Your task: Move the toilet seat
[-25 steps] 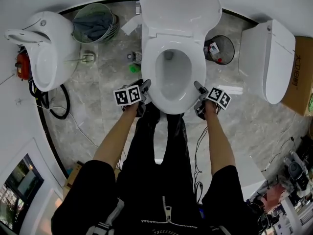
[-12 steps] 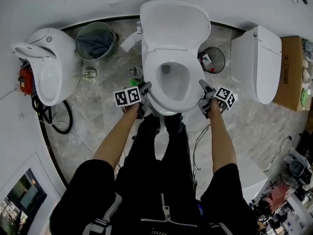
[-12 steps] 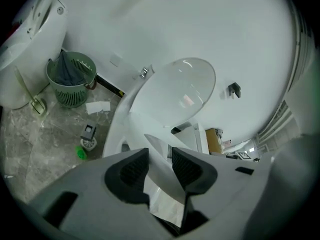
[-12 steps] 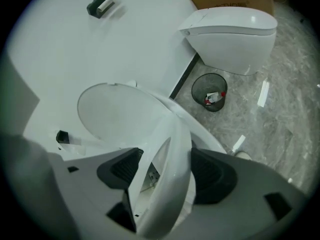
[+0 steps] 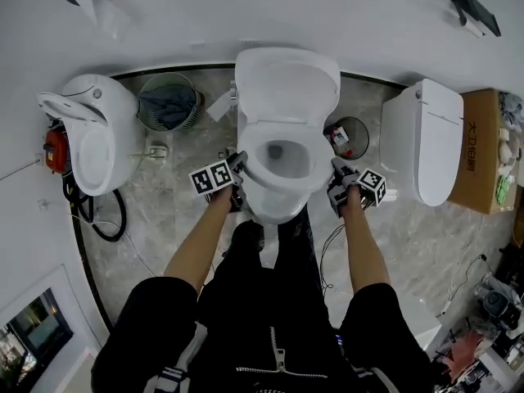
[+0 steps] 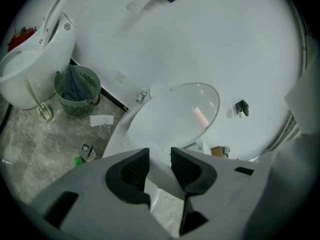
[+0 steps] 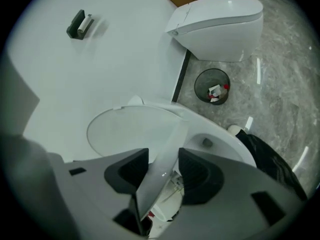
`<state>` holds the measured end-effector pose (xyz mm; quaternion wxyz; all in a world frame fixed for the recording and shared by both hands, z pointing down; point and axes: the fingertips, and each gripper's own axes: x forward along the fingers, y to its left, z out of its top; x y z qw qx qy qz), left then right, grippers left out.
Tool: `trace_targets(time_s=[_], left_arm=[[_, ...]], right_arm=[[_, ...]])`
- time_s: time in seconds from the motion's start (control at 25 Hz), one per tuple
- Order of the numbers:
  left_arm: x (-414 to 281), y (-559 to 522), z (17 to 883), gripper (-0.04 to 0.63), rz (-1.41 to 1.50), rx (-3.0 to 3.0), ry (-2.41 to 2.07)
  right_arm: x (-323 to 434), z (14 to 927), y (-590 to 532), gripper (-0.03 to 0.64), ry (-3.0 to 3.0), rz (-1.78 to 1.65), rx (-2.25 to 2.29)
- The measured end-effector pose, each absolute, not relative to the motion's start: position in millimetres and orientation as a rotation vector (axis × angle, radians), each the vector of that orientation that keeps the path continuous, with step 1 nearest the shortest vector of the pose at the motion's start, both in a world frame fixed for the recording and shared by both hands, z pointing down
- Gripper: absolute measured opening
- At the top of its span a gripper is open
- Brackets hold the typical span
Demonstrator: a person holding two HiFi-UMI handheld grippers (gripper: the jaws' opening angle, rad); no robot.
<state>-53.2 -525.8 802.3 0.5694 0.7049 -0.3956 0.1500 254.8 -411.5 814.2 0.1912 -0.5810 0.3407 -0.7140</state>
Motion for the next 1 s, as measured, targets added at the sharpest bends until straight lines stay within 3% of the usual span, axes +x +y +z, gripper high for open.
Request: trace_targets(time_s=[0.16, 0.24, 0.48, 1.0], left_arm=[[-40, -561, 785, 0.110, 0.324, 1.693, -0.992], [-26, -581, 775, 0.031, 0.333, 1.741, -1.002], [-16, -634, 755, 0.095, 0.288, 1.737, -1.096], [-20, -697, 730, 0.114, 0.304, 1.844, -1.268]], right_arm=[[263, 802, -440, 0.193, 0.902, -2.008, -1.531], [268, 799, -453, 0.190, 0.877, -2.009, -1.480], [283, 791, -494, 0.173, 0.772, -1.973, -1.374], [308, 791, -571, 0.163, 0.745, -1.916, -1.351]])
